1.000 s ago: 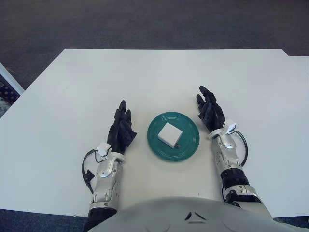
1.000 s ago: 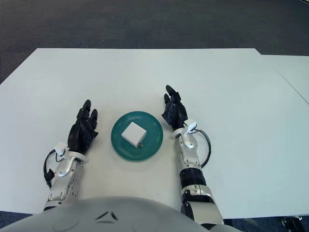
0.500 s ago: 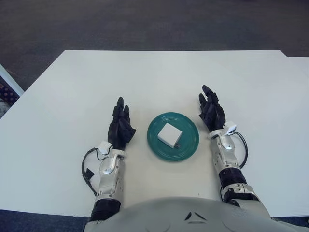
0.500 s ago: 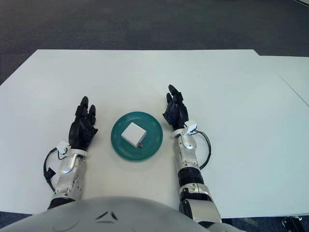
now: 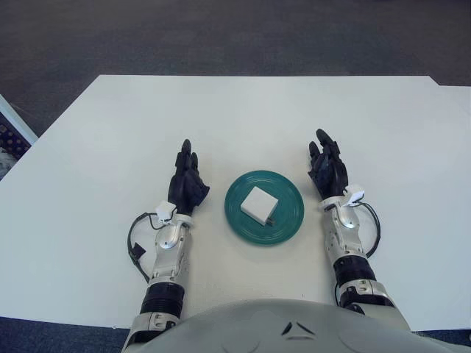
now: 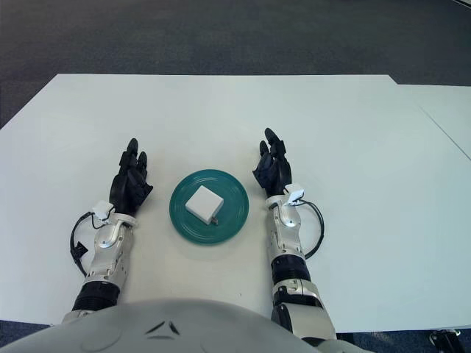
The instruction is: Put the charger into the plate.
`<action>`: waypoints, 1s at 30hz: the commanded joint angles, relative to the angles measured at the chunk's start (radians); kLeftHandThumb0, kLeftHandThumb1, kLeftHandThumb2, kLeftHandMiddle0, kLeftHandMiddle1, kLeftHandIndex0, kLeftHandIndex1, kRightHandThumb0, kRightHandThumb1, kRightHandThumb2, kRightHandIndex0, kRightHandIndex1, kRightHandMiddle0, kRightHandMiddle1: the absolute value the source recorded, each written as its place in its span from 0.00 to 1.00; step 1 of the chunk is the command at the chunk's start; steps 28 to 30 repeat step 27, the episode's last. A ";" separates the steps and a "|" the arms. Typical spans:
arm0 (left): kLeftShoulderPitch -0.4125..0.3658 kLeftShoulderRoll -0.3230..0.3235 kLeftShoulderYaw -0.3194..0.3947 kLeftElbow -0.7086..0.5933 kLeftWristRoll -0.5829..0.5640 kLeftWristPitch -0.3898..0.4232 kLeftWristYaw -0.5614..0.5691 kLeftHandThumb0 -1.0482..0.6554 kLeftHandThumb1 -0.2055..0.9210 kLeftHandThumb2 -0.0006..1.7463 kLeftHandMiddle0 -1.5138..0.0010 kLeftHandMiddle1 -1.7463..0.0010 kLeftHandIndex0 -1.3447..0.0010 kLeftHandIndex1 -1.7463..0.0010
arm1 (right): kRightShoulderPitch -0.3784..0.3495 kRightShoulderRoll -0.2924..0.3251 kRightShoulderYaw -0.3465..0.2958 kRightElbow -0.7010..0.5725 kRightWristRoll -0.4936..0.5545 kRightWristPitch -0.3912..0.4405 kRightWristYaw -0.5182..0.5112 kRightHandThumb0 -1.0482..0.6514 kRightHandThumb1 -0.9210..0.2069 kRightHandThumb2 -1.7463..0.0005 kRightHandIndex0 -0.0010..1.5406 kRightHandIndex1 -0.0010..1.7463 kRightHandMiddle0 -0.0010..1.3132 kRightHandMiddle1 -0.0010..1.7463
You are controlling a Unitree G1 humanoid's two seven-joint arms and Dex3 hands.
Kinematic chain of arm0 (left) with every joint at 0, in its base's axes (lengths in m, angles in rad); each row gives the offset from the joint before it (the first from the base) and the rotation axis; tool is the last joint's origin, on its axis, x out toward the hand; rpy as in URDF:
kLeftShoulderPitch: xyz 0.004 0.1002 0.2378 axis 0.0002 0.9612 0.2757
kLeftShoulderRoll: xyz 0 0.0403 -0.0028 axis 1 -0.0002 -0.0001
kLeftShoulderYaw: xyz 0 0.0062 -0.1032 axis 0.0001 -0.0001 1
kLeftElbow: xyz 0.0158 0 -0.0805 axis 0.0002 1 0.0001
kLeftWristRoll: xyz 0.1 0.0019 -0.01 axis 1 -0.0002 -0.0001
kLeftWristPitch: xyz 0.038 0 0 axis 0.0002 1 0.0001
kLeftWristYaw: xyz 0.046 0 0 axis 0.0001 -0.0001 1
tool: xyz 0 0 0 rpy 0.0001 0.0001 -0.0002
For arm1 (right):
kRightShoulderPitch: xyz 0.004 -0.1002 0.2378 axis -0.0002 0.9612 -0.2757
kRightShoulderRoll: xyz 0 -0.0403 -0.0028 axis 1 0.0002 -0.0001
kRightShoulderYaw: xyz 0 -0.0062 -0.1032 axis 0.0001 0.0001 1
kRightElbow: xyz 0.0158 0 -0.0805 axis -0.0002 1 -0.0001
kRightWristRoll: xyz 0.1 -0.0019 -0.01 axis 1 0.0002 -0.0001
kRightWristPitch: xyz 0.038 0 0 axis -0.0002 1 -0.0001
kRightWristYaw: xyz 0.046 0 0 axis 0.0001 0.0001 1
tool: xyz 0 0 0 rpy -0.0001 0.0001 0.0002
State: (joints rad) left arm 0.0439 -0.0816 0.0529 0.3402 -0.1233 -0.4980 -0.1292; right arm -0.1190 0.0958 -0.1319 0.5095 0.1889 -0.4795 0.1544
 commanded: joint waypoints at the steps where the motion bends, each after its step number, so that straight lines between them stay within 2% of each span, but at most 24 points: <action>1: 0.028 0.005 -0.002 0.034 0.030 0.025 0.025 0.00 1.00 0.61 1.00 1.00 1.00 1.00 | 0.112 0.035 0.003 0.010 0.015 0.050 -0.016 0.03 0.00 0.52 0.12 0.01 0.00 0.28; 9: 0.038 0.004 0.010 0.005 0.007 0.056 0.026 0.00 1.00 0.63 1.00 1.00 1.00 1.00 | 0.142 0.016 0.032 -0.039 -0.027 0.067 -0.012 0.06 0.00 0.48 0.11 0.00 0.00 0.26; 17: 0.099 0.004 0.001 -0.068 0.025 0.087 0.042 0.00 1.00 0.62 1.00 1.00 1.00 1.00 | 0.199 0.001 0.045 -0.106 -0.032 0.086 -0.010 0.08 0.00 0.45 0.09 0.00 0.00 0.23; 27: 0.091 -0.003 0.022 -0.026 0.043 0.012 0.094 0.00 1.00 0.61 0.99 1.00 0.98 0.99 | 0.218 0.003 0.049 -0.133 -0.044 0.108 -0.026 0.10 0.00 0.45 0.08 0.00 0.00 0.23; 30: 0.091 -0.003 0.022 -0.026 0.043 0.012 0.094 0.00 1.00 0.61 0.99 1.00 0.98 0.99 | 0.218 0.003 0.049 -0.133 -0.044 0.108 -0.026 0.10 0.00 0.45 0.08 0.00 0.00 0.23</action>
